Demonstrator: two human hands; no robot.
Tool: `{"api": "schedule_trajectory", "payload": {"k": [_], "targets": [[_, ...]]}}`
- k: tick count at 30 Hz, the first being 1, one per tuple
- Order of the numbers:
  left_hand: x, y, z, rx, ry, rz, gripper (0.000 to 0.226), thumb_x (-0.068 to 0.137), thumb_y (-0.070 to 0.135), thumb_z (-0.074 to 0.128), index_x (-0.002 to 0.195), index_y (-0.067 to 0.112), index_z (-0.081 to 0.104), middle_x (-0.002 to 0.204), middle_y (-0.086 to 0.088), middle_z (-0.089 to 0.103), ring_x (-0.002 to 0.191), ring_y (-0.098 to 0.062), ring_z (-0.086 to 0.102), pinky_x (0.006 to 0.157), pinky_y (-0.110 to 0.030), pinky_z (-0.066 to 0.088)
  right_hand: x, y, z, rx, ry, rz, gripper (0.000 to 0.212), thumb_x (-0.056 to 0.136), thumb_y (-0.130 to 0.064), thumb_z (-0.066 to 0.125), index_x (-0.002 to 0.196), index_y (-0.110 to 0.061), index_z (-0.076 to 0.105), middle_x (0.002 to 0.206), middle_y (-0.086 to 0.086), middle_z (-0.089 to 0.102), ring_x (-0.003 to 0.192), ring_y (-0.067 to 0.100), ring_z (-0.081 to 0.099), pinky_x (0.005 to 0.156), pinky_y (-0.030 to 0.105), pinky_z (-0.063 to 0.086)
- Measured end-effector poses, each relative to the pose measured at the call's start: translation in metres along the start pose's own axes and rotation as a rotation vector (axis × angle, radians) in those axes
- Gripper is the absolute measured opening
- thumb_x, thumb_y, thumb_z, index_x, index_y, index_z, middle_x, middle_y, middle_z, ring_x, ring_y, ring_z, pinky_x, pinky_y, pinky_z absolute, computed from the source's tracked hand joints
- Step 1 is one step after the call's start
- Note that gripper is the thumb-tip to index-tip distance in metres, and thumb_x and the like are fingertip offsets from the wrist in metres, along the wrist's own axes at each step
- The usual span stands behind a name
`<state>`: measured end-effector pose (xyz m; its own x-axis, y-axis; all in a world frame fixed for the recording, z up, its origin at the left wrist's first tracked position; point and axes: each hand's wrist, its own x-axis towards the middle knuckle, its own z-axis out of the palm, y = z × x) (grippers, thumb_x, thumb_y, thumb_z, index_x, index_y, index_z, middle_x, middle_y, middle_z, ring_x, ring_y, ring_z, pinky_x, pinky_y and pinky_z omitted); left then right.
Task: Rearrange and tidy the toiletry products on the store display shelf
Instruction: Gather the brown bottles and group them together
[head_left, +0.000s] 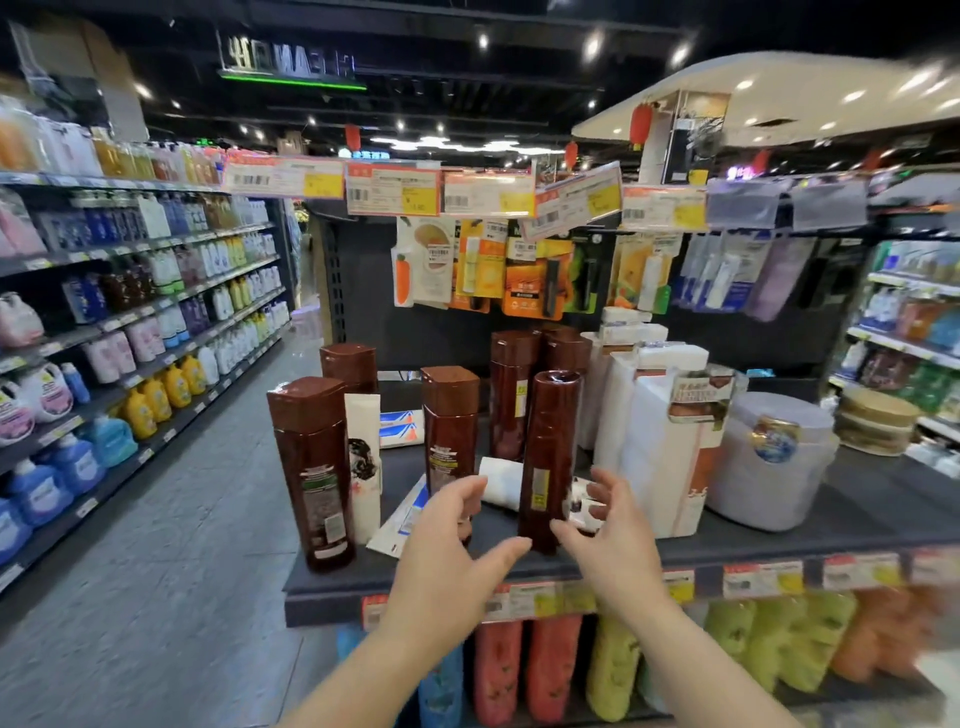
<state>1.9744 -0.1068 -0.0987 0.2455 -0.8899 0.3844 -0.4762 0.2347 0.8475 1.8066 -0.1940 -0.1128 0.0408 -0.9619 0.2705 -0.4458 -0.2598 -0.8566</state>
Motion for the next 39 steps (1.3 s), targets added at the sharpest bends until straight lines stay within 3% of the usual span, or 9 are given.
{"api": "schedule_trajectory", "payload": {"k": [3, 8, 11, 14, 16, 19, 25, 30, 39], "targets": [[0.011, -0.002, 0.025, -0.058, -0.09, -0.063, 0.068, 0.081, 0.033, 0.074, 0.138, 0.038, 0.038, 0.131, 0.031, 0.04, 0.122, 0.016, 0.037, 0.101, -0.009, 0.032, 0.01, -0.004, -0.001, 0.02, -0.142, 0.008, 0.073, 0.075, -0.023, 0.079, 0.134, -0.035, 0.037, 0.113, -0.02, 0.052, 0.102, 0.0, 0.056, 0.089, 0.021, 0.045], [0.025, 0.002, 0.045, -0.03, -0.057, -0.074, 0.063, 0.086, 0.025, 0.067, 0.103, 0.076, 0.035, 0.101, 0.047, 0.05, 0.1, 0.029, 0.043, 0.086, -0.002, 0.034, 0.016, -0.006, 0.002, -0.031, -0.214, -0.094, 0.042, 0.075, -0.029, 0.075, 0.109, -0.041, 0.053, 0.088, -0.024, 0.066, 0.083, -0.012, 0.061, 0.067, 0.008, 0.046], [0.028, 0.001, 0.05, -0.019, 0.004, -0.105, 0.056, 0.086, 0.028, 0.067, 0.13, 0.048, 0.039, 0.114, 0.028, 0.059, 0.107, 0.012, 0.054, 0.092, -0.015, 0.043, 0.015, -0.007, 0.002, 0.047, -0.369, -0.142, 0.039, 0.076, -0.025, 0.071, 0.111, -0.038, 0.058, 0.095, -0.023, 0.07, 0.088, -0.009, 0.064, 0.073, 0.01, 0.048], [0.029, -0.004, 0.05, 0.003, 0.09, -0.12, 0.049, 0.082, 0.032, 0.071, 0.125, 0.035, 0.047, 0.103, 0.023, 0.064, 0.095, 0.01, 0.059, 0.081, -0.016, 0.047, 0.022, -0.004, -0.006, 0.08, -0.54, -0.144, 0.049, 0.073, -0.006, 0.059, 0.116, -0.029, 0.061, 0.103, -0.014, 0.072, 0.097, 0.001, 0.066, 0.085, 0.02, 0.051], [0.028, -0.007, 0.049, -0.024, 0.106, -0.122, 0.047, 0.08, 0.032, 0.073, 0.121, 0.037, 0.05, 0.098, 0.024, 0.066, 0.091, 0.012, 0.059, 0.078, -0.016, 0.048, 0.031, -0.002, -0.01, 0.003, -0.459, -0.152, 0.053, 0.073, -0.003, 0.054, 0.119, -0.029, 0.06, 0.11, -0.013, 0.067, 0.105, 0.003, 0.061, 0.092, 0.024, 0.049], [0.025, -0.01, 0.05, -0.134, 0.115, -0.136, 0.046, 0.079, 0.027, 0.075, 0.112, 0.047, 0.051, 0.101, 0.021, 0.068, 0.097, 0.001, 0.064, 0.087, -0.034, 0.053, 0.045, 0.002, -0.011, -0.303, -0.293, -0.185, 0.055, 0.08, -0.015, 0.063, 0.131, -0.032, 0.05, 0.126, -0.012, 0.057, 0.117, 0.009, 0.052, 0.095, 0.023, 0.043], [0.024, -0.003, 0.041, -0.184, 0.12, -0.097, 0.044, 0.078, 0.031, 0.073, 0.112, 0.048, 0.052, 0.105, 0.02, 0.068, 0.101, -0.002, 0.064, 0.09, -0.036, 0.052, 0.063, 0.01, 0.0, -0.651, -0.428, -0.163, 0.078, 0.083, -0.047, 0.061, 0.148, -0.021, 0.026, 0.144, 0.005, 0.041, 0.13, 0.028, 0.038, 0.108, 0.037, 0.032], [0.022, -0.001, 0.035, -0.189, 0.114, -0.095, 0.045, 0.081, 0.017, 0.074, 0.115, 0.038, 0.053, 0.103, 0.02, 0.069, 0.099, 0.0, 0.065, 0.089, -0.032, 0.053, 0.065, 0.0, 0.004, -0.866, -0.44, -0.165, 0.086, 0.069, -0.073, 0.052, 0.141, -0.028, 0.036, 0.132, 0.007, 0.048, 0.121, 0.03, 0.041, 0.099, 0.041, 0.034], [0.019, -0.008, 0.034, -0.179, 0.109, -0.081, 0.044, 0.077, 0.03, 0.075, 0.112, 0.045, 0.053, 0.106, 0.015, 0.069, 0.1, -0.005, 0.066, 0.086, -0.034, 0.054, 0.058, -0.011, -0.001, -0.642, -0.415, -0.163, 0.081, 0.075, -0.058, 0.069, 0.141, -0.029, 0.031, 0.126, 0.001, 0.057, 0.108, 0.023, 0.057, 0.082, 0.035, 0.05]]}}
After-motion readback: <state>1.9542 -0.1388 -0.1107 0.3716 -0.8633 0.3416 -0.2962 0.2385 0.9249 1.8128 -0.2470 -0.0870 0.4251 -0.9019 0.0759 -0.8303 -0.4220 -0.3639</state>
